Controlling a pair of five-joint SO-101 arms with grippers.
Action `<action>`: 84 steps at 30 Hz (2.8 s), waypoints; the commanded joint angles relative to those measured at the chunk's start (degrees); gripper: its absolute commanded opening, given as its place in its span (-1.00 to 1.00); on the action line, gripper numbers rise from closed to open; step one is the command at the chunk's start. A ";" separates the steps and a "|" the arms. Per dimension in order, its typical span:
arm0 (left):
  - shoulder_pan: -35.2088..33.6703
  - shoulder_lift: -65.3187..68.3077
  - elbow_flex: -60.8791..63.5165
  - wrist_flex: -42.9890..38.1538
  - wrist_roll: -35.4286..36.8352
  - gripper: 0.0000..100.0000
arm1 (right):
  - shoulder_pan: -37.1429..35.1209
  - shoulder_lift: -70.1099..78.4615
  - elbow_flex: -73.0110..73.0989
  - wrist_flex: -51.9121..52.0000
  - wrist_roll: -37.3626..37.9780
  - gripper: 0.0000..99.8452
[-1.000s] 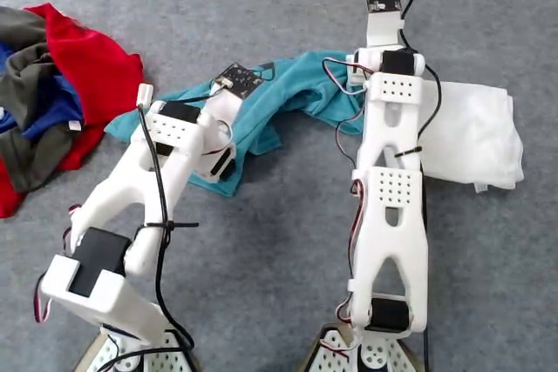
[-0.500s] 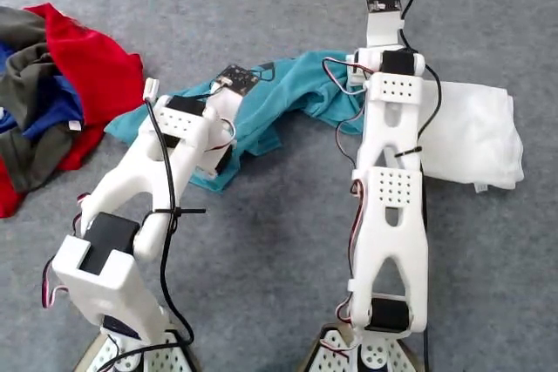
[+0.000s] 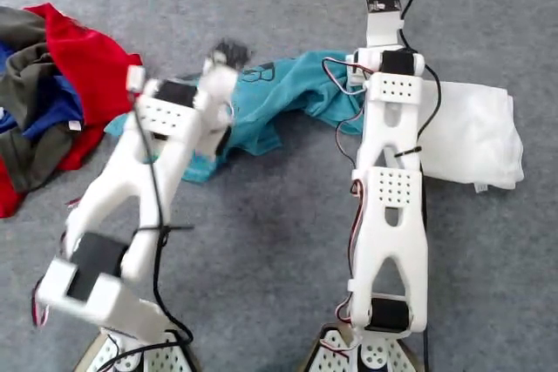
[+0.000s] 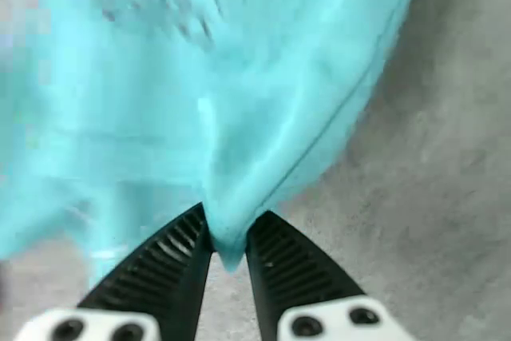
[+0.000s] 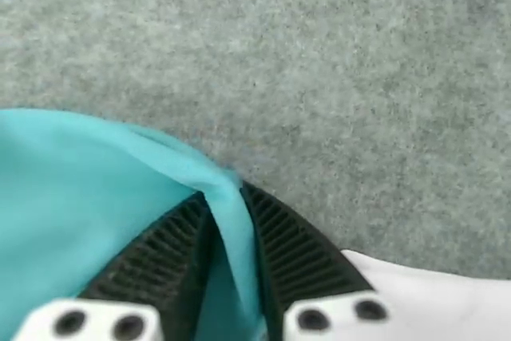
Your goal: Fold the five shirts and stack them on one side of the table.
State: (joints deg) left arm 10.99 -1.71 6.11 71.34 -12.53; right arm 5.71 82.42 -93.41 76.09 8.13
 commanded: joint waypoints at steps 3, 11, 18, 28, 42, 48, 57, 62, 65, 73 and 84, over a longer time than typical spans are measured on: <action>-3.03 -13.71 -12.79 1.85 0.09 -0.94 | -2.37 -9.19 -2.42 8.18 0.62 -0.38; -13.93 -15.21 -19.30 4.22 0.35 -0.94 | -1.93 -17.19 -2.42 17.32 0.62 -0.31; -23.34 -14.95 -27.12 7.03 0.09 -0.94 | 0.62 -24.66 -1.98 25.23 0.88 -0.47; -27.74 -15.47 -0.66 -5.19 0.09 -0.94 | -3.87 -48.13 25.36 25.32 18.11 -0.73; -31.08 -26.73 36.53 -35.96 8.44 -0.94 | -20.31 -80.22 87.08 21.80 19.43 -0.72; -30.64 -26.55 38.64 -36.92 8.88 -0.94 | -27.25 -70.64 87.96 15.56 3.96 -0.72; -32.04 -26.99 41.63 -36.13 10.90 -0.94 | -32.35 -53.93 78.99 10.81 -12.13 -0.72; -32.92 -26.99 41.45 -36.13 10.90 -0.94 | -32.26 -47.43 71.34 10.90 -15.38 -0.72; -32.92 -26.99 41.36 -36.13 10.90 -0.94 | -32.18 -45.32 68.70 10.99 -17.41 -0.72; -32.92 -26.99 41.54 -36.13 10.81 -0.94 | -32.09 -42.95 68.53 12.66 -17.67 -0.72; -32.84 -26.99 41.63 -36.13 10.81 -0.94 | -29.10 -41.27 68.62 10.81 -19.25 -0.72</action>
State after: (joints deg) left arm -21.27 -26.59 48.57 35.47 -2.07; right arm -24.70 40.92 -22.55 87.87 -10.42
